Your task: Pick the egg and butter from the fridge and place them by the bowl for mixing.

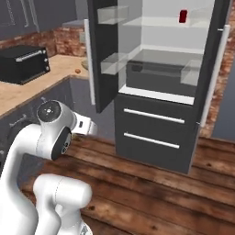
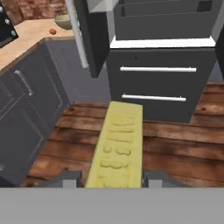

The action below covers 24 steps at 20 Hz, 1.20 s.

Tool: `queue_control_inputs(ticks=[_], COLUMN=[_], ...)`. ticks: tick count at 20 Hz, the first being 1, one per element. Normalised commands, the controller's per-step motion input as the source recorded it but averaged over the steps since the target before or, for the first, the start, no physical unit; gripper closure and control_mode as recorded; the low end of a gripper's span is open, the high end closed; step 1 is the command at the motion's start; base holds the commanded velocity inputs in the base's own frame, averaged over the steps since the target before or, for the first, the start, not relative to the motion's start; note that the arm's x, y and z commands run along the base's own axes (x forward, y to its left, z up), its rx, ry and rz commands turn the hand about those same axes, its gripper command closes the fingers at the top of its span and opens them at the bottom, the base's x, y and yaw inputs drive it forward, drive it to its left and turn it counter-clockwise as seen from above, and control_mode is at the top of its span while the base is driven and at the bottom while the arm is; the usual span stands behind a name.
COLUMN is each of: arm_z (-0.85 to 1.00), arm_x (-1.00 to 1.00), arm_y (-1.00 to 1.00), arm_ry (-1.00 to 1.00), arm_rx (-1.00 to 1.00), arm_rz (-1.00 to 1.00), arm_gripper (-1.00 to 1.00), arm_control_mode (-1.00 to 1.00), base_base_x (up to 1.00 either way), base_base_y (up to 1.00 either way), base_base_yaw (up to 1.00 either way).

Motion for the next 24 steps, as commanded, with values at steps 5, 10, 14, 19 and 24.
queue_control_inputs(ticks=[5,10,14,19,24], arm_z=[0.00,0.00,0.00,0.00,0.00], arm_x=[0.00,0.00,0.00,0.00,0.00], arm_y=[0.00,0.00,0.00,0.00,0.00], arm_ry=[0.00,0.00,0.00,0.00,0.00], arm_rx=[0.00,0.00,0.00,0.00,0.00], arm_rz=[0.00,0.00,0.00,0.00,0.00], arm_gripper=[1.00,1.00,1.00,1.00,1.00], arm_control_mode=[1.00,1.00,1.00,1.00,1.00], base_base_x=[0.00,0.56,0.76,0.77,0.86], base_base_y=[0.42,0.32,0.45,0.49,0.35], base_base_yaw=[0.58,0.23,0.02,-0.08,-0.10])
